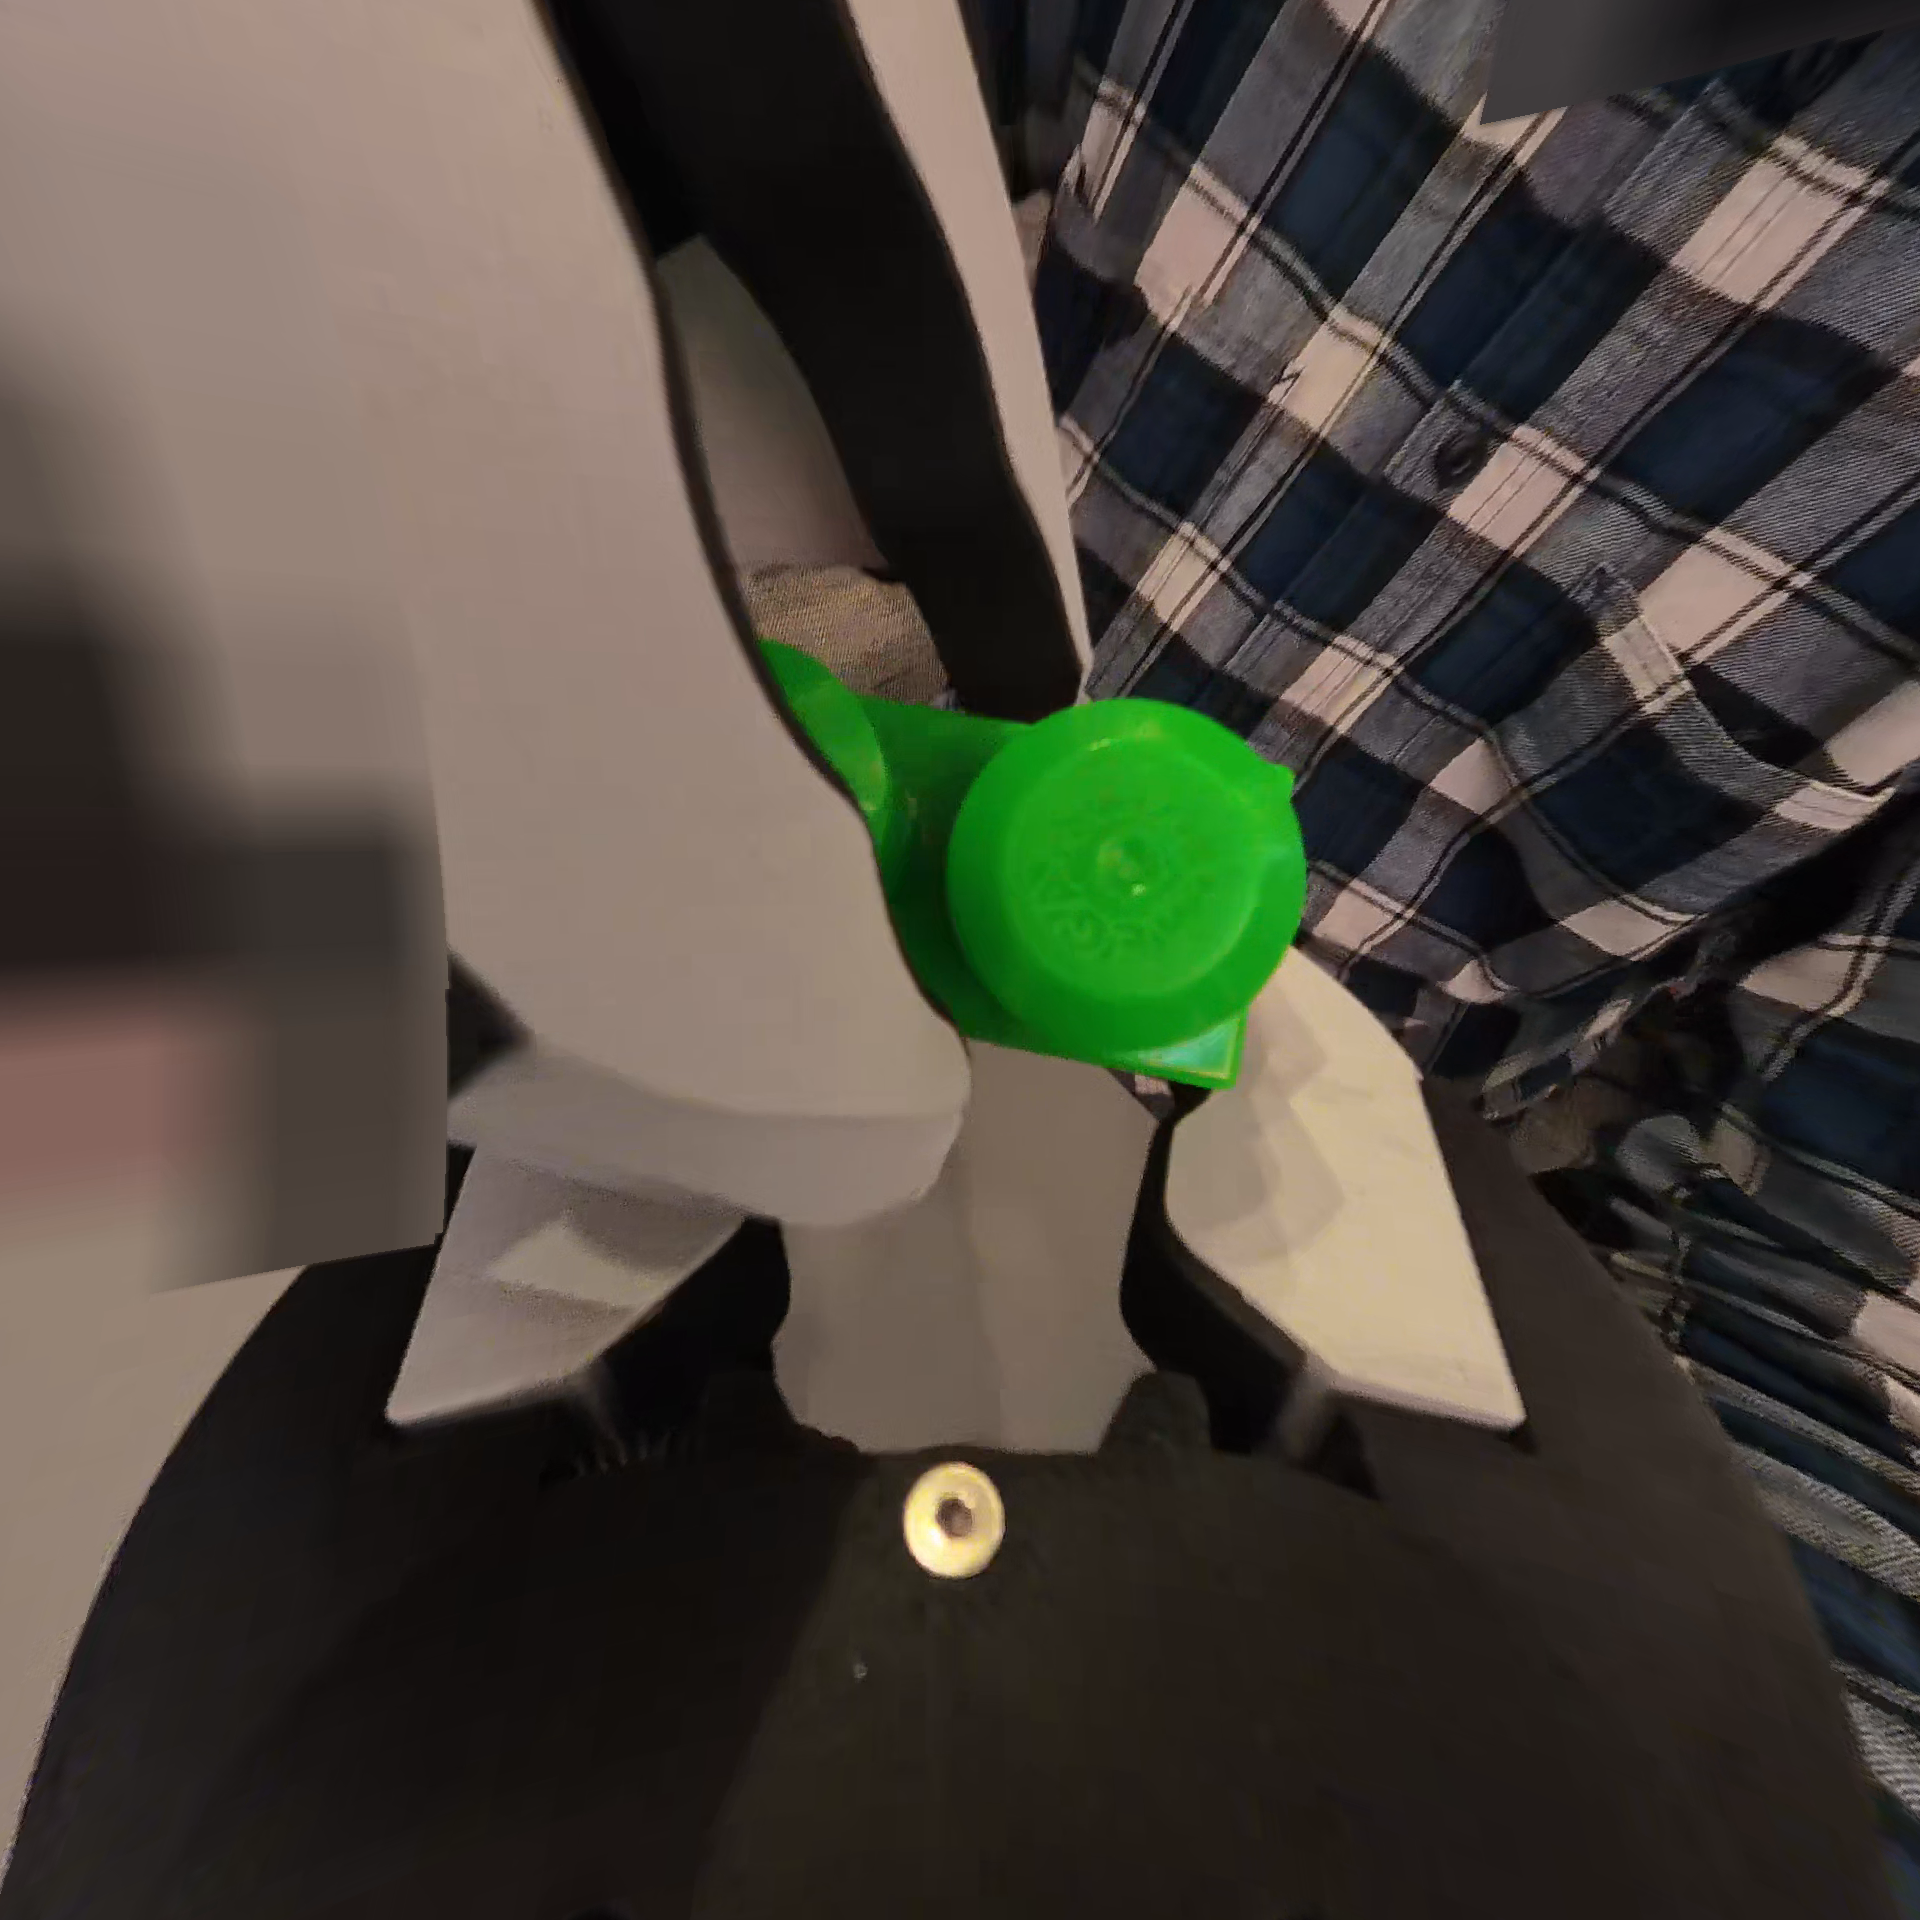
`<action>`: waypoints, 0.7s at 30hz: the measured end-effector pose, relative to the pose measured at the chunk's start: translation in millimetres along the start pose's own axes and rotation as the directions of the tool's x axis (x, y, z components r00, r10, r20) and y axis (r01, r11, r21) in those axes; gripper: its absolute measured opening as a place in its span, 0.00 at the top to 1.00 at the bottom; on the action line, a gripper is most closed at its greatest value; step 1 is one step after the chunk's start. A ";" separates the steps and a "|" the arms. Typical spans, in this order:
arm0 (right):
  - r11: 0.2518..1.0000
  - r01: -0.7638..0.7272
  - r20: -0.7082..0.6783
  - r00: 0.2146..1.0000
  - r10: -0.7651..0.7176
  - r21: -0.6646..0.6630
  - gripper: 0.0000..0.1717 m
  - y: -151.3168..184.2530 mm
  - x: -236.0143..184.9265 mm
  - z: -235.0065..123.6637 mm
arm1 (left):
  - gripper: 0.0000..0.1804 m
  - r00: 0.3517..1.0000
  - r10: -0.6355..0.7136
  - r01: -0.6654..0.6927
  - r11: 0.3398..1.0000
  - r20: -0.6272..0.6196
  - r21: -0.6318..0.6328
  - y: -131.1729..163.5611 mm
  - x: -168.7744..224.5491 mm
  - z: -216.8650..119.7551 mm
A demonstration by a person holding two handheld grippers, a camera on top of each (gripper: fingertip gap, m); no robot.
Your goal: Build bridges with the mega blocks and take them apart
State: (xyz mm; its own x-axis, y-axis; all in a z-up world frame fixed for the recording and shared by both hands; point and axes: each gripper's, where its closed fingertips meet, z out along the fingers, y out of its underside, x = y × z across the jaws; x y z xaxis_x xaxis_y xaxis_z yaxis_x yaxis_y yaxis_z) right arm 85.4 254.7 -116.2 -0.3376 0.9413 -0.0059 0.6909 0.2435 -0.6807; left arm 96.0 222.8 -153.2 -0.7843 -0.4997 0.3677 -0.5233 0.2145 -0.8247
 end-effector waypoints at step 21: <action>0.952 0.297 -0.689 0.676 -0.261 -0.069 0.78 -1.5 13.3 -47.8 | 0.55 0.999 -0.036 0.034 0.718 -0.013 0.695 -40.5 -12.8 -62.3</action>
State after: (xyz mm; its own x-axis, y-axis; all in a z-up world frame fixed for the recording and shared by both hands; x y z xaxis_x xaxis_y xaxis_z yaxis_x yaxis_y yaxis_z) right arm 110.4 278.0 -80.3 0.0317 0.7341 0.6783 0.6017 0.5279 -0.5994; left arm 106.5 272.7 -97.8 -0.7693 -0.4965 0.4021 -0.1707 -0.4468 -0.8782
